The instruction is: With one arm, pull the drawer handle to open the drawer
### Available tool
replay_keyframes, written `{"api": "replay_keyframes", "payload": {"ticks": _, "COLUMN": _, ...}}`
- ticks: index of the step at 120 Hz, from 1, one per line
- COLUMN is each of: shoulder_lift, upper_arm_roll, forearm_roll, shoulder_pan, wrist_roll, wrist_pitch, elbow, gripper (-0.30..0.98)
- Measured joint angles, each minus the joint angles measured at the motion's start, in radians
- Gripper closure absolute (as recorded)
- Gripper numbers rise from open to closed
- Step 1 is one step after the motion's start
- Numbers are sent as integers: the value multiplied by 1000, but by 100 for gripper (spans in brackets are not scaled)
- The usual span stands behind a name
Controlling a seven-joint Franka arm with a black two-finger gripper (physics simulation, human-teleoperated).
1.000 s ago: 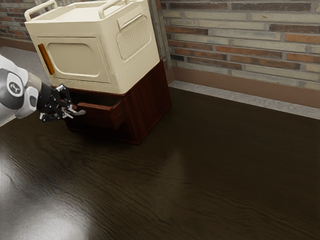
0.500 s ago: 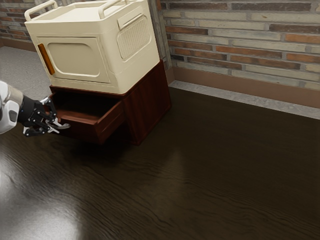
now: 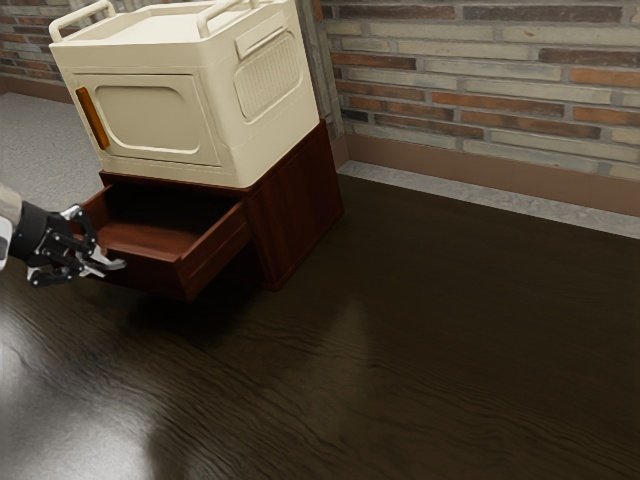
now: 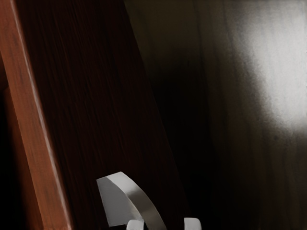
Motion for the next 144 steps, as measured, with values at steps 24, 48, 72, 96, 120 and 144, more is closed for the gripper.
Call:
{"api": "replay_keyframes", "payload": {"ticks": 24, "shoulder_lift": 1, "upper_arm_roll": 7, "forearm_roll": -3, "shoulder_pan": 0, "wrist_roll": 8, "wrist_pitch": 0, "elbow": -1, "gripper": 74}}
{"api": "replay_keyframes", "payload": {"ticks": 48, "shoulder_lift": 0, "upper_arm_roll": 8, "forearm_roll": -1, "shoulder_pan": -1, "wrist_roll": 16, "wrist_pitch": 0, "elbow": -2, "gripper": 71}}
{"api": "replay_keyframes", "payload": {"ticks": 72, "shoulder_lift": -25, "upper_arm_roll": 15, "forearm_roll": 24, "shoulder_pan": -1, "wrist_roll": 3, "wrist_pitch": -19, "elbow": 4, "gripper": 56}}
{"api": "replay_keyframes", "payload": {"ticks": 96, "shoulder_lift": -57, "upper_arm_roll": 0, "forearm_roll": 169, "shoulder_pan": -20, "wrist_roll": -50, "wrist_pitch": -184, "elbow": 164, "gripper": 46}}
{"api": "replay_keyframes", "payload": {"ticks": 120, "shoulder_lift": 121, "upper_arm_roll": -27, "forearm_roll": 362, "shoulder_pan": -201, "wrist_roll": -226, "wrist_pitch": -555, "elbow": 523, "gripper": 23}}
{"api": "replay_keyframes", "payload": {"ticks": 144, "shoulder_lift": 172, "upper_arm_roll": -31, "forearm_roll": 436, "shoulder_pan": -312, "wrist_roll": -539, "wrist_pitch": -781, "elbow": 587, "gripper": 9}}
